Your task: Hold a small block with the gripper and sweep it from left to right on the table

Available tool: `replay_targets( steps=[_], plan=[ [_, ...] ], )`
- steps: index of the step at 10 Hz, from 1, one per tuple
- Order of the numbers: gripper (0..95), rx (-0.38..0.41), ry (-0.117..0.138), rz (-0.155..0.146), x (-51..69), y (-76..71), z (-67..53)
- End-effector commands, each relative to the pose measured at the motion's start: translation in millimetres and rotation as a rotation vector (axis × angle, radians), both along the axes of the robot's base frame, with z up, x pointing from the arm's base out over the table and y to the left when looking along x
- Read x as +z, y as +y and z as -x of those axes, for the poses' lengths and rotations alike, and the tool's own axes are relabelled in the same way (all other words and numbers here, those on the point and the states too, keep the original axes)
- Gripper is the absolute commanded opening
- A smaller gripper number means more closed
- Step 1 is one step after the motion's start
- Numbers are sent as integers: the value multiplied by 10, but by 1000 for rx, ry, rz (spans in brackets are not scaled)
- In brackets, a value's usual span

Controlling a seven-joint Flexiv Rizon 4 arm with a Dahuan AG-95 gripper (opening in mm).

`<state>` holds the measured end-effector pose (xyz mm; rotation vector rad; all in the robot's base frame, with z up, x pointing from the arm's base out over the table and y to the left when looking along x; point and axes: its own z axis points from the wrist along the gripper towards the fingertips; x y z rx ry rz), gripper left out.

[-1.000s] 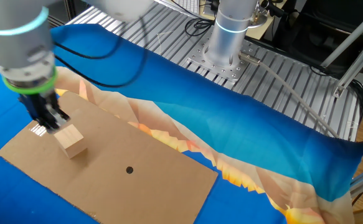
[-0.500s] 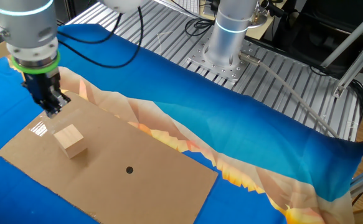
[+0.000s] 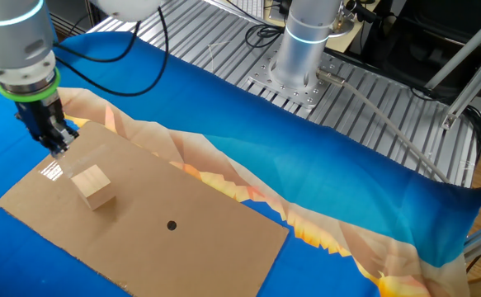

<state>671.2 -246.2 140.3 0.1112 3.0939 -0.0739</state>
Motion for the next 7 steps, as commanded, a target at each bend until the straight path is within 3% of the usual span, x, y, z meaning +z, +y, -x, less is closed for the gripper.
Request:
replay_targets(
  steps=[1, 3, 7],
  plan=[
    [0, -8, 5, -12, -34, -20, -23],
    [0, -6, 5, -33, -101, -42, -27],
    [0, -3, 7, -42, -156, -53, -29]
  ],
)
